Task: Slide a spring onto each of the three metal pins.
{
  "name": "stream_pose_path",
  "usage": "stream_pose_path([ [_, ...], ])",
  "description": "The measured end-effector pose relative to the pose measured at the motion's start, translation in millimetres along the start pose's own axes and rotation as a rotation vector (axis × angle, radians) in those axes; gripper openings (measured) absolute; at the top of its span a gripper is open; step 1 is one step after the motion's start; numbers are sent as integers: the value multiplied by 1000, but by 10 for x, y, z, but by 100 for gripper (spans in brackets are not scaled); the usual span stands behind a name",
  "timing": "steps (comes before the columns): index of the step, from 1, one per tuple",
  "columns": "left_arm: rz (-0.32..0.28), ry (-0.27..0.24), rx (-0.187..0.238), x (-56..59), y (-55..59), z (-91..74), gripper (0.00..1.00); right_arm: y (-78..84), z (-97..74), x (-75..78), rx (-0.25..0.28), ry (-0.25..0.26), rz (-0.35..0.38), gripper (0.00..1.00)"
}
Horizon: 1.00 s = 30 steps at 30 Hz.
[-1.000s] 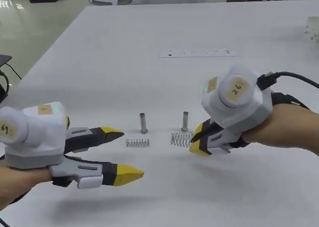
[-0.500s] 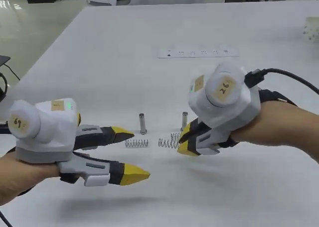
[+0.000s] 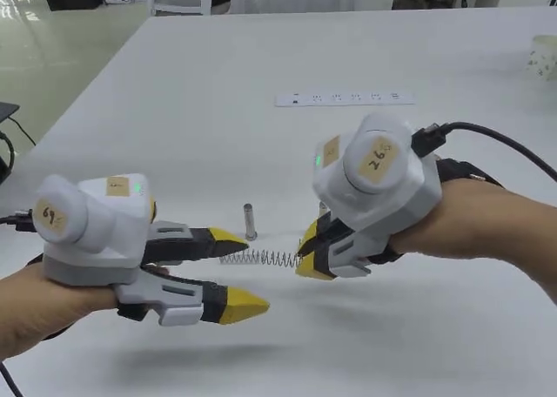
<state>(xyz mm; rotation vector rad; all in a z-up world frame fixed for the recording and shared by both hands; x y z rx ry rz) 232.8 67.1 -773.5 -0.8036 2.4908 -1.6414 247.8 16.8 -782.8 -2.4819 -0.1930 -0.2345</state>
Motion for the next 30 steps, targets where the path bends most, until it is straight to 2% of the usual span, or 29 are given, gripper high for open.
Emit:
stream_pose_path([
  [30, 102, 31, -14, 47, -26, 100, 14, -69, -12, -118, 25, -53, -53, 8],
])
Point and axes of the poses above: the centre of the closed fingertips' face, and the gripper's own axes: z roughly forward along the fingers, x roughly to its right, y roughly out of its underside, the point moved 2 cm from there along -z, roughly backward along the fingers, and after that the axes turned 9 degrees about -z, right-handed, at the moved point
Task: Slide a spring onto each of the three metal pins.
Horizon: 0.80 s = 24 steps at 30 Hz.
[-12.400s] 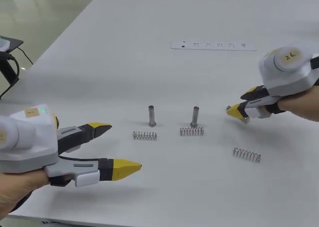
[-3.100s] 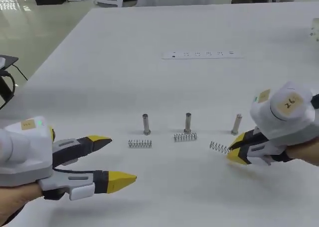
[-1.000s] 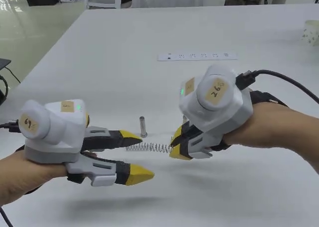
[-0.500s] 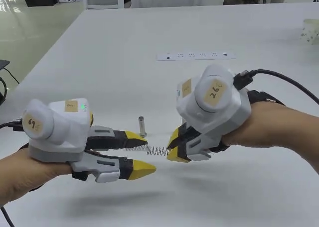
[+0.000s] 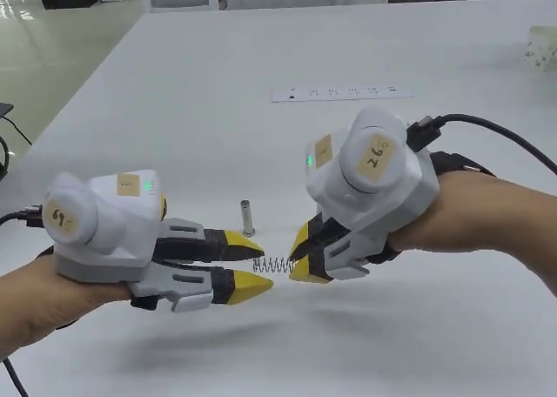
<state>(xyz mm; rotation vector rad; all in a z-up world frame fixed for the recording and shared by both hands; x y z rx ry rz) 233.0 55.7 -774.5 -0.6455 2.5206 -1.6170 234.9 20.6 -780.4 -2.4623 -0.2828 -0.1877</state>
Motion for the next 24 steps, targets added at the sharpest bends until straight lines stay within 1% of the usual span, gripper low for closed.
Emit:
stream_pose_path([
  [11, 53, -5, -30, 5, 41, 21, 5, 7, 5, -42, -8, -24, -12, 8],
  [17, 75, -2, -38, 20, 49, 24, 4, 8, -9, -43, -6, -27, -14, 8],
  [18, 82, -4, -49, 20, 65, 26, 3, 6, -19, -40, -4, -26, -14, 8],
  [24, 88, -7, -42, 18, 47, 31, 3, -25, -62, -26, 4, -22, -12, 8],
])
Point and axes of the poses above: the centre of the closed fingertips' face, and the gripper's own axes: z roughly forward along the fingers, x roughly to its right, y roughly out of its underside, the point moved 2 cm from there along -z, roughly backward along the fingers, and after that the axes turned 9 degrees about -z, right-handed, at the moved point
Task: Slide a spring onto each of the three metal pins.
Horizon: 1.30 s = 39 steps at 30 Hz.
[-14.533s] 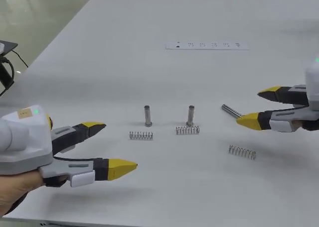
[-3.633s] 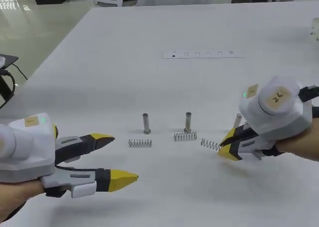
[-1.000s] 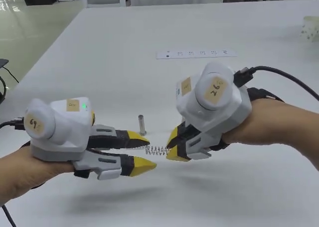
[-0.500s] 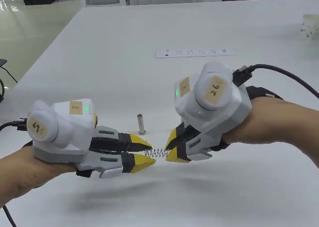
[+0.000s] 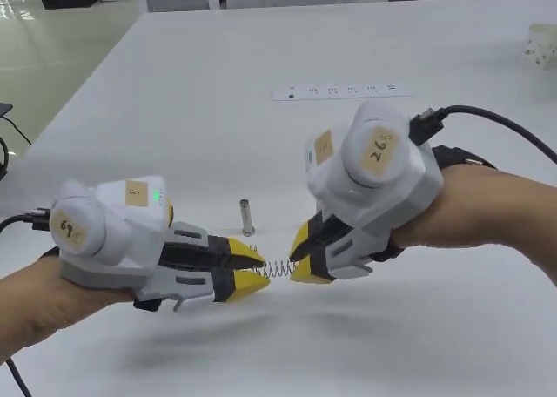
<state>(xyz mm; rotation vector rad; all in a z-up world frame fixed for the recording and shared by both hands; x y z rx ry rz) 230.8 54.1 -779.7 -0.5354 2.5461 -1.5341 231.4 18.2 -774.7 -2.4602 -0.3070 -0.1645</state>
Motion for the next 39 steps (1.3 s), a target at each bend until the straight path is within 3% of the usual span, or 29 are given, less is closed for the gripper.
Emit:
stream_pose_path([
  [23, 24, 7, -4, 39, -42, 34, 2, -380, -165, 42, 99, 25, -19, 8],
  [39, 30, 20, -3, 56, -31, 51, 2, -348, -130, 23, 82, 13, 19, 10],
])
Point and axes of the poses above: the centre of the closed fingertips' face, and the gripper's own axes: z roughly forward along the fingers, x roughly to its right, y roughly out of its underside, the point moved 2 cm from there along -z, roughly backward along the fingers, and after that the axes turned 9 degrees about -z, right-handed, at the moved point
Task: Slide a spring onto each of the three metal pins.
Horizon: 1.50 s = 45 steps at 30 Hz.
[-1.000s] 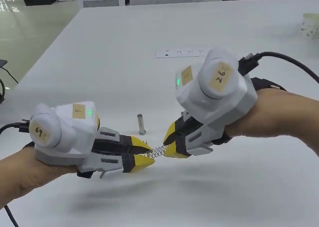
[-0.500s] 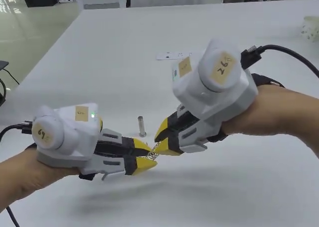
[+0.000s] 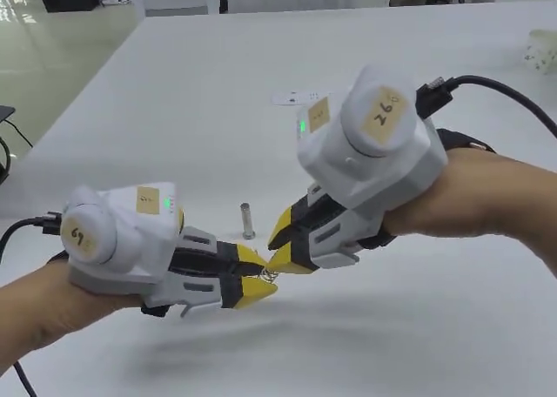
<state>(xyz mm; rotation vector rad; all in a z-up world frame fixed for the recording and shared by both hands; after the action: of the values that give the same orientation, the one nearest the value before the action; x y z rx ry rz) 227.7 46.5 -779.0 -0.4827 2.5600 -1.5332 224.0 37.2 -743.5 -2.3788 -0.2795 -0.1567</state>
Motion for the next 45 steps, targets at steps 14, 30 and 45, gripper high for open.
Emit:
stream_pose_path([
  [14, 12, 9, 3, 23, -49, 14, 2, 124, 104, -33, -38, -30, 26, 10],
  [30, 22, 8, 3, 35, -69, 31, 2, 141, 106, -47, -47, -40, 21, 9],
  [45, -37, 3, 8, 22, -45, 17, 11, 153, 83, -17, -54, -38, 18, 9],
])
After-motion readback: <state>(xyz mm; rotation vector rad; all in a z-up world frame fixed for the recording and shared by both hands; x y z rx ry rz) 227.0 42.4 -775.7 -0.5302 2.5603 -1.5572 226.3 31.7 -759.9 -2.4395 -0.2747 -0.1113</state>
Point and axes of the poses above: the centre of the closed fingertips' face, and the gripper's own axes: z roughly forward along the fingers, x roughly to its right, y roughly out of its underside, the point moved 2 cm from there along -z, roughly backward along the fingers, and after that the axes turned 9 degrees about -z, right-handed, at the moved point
